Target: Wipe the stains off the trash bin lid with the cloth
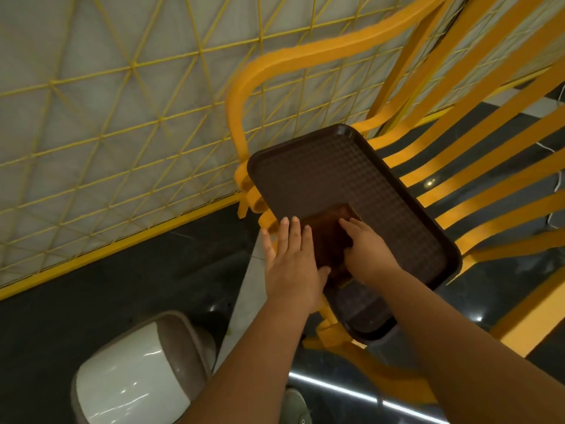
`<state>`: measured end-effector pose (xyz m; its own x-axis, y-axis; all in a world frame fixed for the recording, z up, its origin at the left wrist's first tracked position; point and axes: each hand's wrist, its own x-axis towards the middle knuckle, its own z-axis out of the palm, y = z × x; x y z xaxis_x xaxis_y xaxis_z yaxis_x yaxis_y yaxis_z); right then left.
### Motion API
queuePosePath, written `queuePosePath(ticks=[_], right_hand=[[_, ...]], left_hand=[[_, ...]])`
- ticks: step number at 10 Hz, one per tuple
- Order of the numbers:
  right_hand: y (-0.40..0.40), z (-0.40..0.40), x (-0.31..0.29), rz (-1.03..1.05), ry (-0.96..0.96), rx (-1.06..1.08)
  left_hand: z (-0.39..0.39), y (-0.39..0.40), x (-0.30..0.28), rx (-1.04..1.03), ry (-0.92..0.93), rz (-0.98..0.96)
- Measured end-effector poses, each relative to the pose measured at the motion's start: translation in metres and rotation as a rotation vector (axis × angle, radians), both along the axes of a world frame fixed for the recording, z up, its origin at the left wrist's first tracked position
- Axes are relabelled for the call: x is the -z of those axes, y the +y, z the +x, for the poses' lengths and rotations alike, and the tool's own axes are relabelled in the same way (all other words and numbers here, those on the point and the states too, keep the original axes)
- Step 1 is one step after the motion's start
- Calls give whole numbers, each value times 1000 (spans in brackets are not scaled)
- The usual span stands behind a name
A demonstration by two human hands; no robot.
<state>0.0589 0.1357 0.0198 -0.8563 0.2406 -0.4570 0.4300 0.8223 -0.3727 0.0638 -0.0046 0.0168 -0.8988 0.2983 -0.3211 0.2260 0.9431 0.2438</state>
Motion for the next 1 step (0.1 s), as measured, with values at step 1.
queuePosePath(ticks=[1], right_hand=[[-12, 6, -16, -31, 30, -33]], left_hand=[[13, -33, -13, 0, -44, -37]])
